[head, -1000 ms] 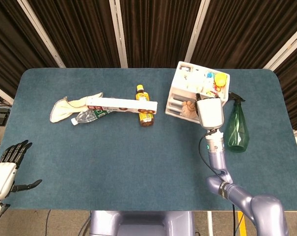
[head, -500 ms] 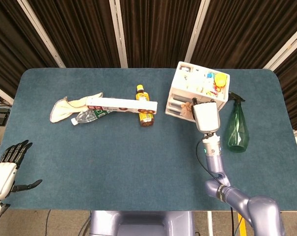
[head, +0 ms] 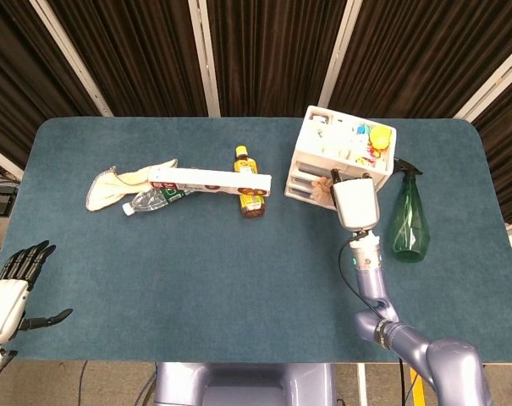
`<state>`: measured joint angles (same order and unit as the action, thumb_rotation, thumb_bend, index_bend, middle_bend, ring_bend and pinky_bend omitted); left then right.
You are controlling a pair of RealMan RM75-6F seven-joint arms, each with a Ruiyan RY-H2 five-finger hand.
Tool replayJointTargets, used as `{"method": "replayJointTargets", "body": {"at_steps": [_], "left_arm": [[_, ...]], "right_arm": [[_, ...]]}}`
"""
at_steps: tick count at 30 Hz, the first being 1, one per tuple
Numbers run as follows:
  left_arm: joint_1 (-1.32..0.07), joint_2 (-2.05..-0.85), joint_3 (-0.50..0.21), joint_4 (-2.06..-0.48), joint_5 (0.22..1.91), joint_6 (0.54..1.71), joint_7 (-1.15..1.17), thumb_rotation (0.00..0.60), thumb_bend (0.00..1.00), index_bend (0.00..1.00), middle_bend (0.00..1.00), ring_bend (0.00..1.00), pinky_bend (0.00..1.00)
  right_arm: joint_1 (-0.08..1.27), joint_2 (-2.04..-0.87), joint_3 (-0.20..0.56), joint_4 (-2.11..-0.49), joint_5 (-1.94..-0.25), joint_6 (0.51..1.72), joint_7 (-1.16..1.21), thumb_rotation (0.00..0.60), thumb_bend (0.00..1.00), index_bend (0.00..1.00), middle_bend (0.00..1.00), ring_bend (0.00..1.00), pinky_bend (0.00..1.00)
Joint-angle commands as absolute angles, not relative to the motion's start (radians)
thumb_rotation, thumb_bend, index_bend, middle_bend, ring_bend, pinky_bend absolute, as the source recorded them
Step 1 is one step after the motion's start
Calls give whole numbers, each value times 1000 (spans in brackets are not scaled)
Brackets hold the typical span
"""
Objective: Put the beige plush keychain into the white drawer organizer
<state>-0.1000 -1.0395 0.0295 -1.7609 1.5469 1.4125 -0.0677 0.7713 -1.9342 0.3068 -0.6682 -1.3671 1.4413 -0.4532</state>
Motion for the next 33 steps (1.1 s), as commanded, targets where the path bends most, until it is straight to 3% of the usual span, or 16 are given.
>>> {"method": "replayJointTargets", "body": {"at_steps": [1, 4, 10, 18, 24, 33], "left_arm": [[-100, -1040, 30, -1760, 1547, 1413, -66, 531, 44, 0, 0, 0, 0], [-100, -1041, 29, -1759, 1547, 1414, -66, 534, 44, 0, 0, 0, 0], [-99, -1041, 29, -1760, 1547, 1415, -66, 531, 44, 0, 0, 0, 0], [-99, -1042, 30, -1759, 1551, 1417, -64, 533, 44, 0, 0, 0, 0], [-97, -1042, 30, -1758, 1557, 1425, -60, 531, 43, 0, 0, 0, 0], [-87, -1046, 29, -1743, 1570, 1451, -46, 533, 45, 0, 0, 0, 0]], "right_arm": [[769, -1934, 305, -671, -1367, 1442, -456, 600, 224, 233, 1000, 986, 889], [766, -1927, 304, -683, -1373, 1452, -457, 600, 188, 127, 1000, 983, 889], [750, -1895, 296, -747, -1399, 1503, -462, 600, 163, 51, 1000, 983, 889], [716, -1849, 288, -863, -1408, 1535, -487, 600, 154, 50, 1000, 975, 884], [664, -1792, 255, -992, -1435, 1578, -516, 600, 139, 66, 971, 909, 833], [506, -1584, 163, -1331, -1507, 1698, -514, 600, 134, 81, 860, 809, 724]]}}
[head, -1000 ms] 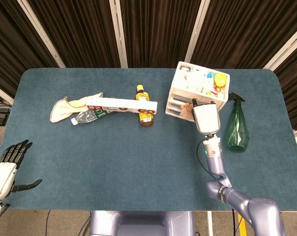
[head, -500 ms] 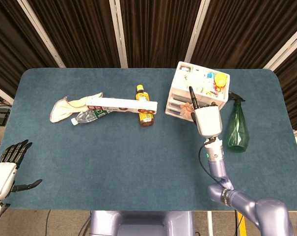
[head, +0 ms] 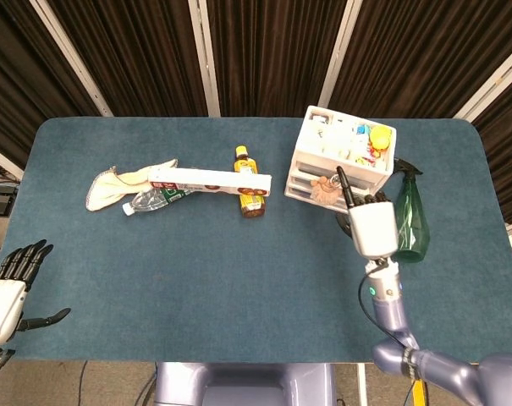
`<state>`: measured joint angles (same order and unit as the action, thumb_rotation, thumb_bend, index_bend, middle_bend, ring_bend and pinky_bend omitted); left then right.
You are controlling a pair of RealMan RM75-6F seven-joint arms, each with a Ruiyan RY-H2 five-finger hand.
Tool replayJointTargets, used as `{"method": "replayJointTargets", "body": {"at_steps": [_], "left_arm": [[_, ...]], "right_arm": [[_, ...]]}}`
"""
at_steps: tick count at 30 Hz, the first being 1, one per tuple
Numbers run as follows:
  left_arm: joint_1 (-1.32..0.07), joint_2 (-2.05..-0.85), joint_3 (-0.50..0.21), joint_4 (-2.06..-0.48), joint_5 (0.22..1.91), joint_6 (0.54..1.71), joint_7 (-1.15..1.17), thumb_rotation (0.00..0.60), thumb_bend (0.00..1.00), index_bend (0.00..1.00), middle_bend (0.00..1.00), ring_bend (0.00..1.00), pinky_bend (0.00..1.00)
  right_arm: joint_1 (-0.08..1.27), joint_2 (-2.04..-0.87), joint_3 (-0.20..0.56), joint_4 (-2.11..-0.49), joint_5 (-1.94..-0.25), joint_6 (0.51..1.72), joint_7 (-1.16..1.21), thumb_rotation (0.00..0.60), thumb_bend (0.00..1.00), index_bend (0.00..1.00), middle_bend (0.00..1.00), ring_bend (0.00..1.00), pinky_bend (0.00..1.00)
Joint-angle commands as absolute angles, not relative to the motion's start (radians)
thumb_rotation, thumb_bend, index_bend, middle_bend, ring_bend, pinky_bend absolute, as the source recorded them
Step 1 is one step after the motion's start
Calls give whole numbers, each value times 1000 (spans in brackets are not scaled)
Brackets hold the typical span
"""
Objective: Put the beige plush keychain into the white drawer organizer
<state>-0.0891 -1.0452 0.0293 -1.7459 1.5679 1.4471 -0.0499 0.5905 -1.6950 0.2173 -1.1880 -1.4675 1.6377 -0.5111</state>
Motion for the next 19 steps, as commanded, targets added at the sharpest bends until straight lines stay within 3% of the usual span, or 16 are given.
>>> {"method": "replayJointTargets", "body": {"at_steps": [1, 5, 10, 13, 16, 19], "left_arm": [[-86, -1047, 29, -1742, 1573, 1455, -43, 533, 45, 0, 0, 0, 0], [-82, -1055, 25, -1727, 1584, 1474, -22, 530, 45, 0, 0, 0, 0], [-77, -1069, 22, -1702, 1601, 1496, 14, 533, 37, 0, 0, 0, 0], [-75, -1079, 19, -1683, 1608, 1509, 41, 531, 33, 0, 0, 0, 0], [-73, -1091, 14, -1666, 1605, 1515, 67, 531, 32, 0, 0, 0, 0], [-75, -1106, 5, -1643, 1606, 1524, 100, 530, 31, 0, 0, 0, 0]], "right_arm": [[484, -1558, 147, -1361, -1514, 1710, -512, 600, 132, 81, 828, 780, 690], [376, -1427, 64, -1501, -1523, 1743, -476, 600, 103, 74, 644, 593, 524], [276, -1297, -29, -1611, -1516, 1735, -415, 600, 24, 19, 319, 210, 288], [231, -1239, -77, -1641, -1526, 1728, -383, 600, 0, 1, 156, 45, 166], [196, -1202, -110, -1648, -1533, 1720, -347, 600, 0, 0, 43, 0, 115], [168, -1188, -121, -1648, -1534, 1719, -317, 600, 0, 0, 11, 0, 103]]}}
